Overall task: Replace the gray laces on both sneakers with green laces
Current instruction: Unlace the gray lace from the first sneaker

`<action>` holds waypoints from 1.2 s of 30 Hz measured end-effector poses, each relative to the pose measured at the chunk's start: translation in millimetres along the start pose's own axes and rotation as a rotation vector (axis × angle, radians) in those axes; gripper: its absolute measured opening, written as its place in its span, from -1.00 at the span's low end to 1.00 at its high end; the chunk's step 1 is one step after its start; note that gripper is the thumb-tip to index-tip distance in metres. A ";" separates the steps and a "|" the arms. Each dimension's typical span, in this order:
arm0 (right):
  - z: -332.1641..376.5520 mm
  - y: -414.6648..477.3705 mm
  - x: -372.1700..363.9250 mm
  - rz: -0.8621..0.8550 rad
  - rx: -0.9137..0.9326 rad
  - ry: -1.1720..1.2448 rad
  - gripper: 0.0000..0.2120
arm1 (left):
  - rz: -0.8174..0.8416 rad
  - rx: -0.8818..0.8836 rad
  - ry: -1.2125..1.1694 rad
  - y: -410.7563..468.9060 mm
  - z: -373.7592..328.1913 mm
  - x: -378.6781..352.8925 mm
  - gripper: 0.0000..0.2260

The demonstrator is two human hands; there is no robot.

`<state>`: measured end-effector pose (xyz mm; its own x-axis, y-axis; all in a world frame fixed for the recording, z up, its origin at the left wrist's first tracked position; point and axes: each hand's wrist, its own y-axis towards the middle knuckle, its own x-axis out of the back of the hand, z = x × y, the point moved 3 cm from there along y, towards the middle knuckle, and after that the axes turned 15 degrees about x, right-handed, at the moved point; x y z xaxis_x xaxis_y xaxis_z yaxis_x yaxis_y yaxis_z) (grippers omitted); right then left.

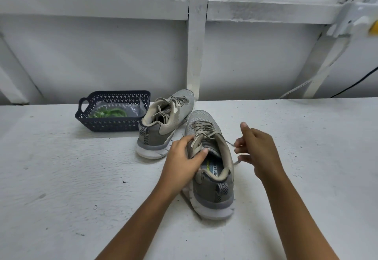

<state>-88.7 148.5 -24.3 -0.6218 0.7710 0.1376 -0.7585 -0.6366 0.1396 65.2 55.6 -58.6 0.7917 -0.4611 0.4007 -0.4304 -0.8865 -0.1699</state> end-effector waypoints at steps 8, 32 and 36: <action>-14.8 -22.1 -24.4 0.105 0.267 -0.188 -0.90 | -0.001 -0.035 -0.116 9.6 -12.7 17.8 -0.92; -21.2 -24.0 -23.8 0.076 0.279 -0.138 -0.93 | 0.125 0.073 0.144 19.9 -36.8 39.2 -0.59; -22.5 -23.3 -24.3 0.075 0.278 -0.133 -0.93 | 0.037 -0.033 0.148 17.6 -34.3 38.5 -0.78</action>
<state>-60.3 144.9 -52.9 -0.6291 0.7244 0.2820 -0.6178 -0.6861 0.3843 73.3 23.6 -15.3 0.7040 -0.4804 0.5231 -0.4736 -0.8664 -0.1582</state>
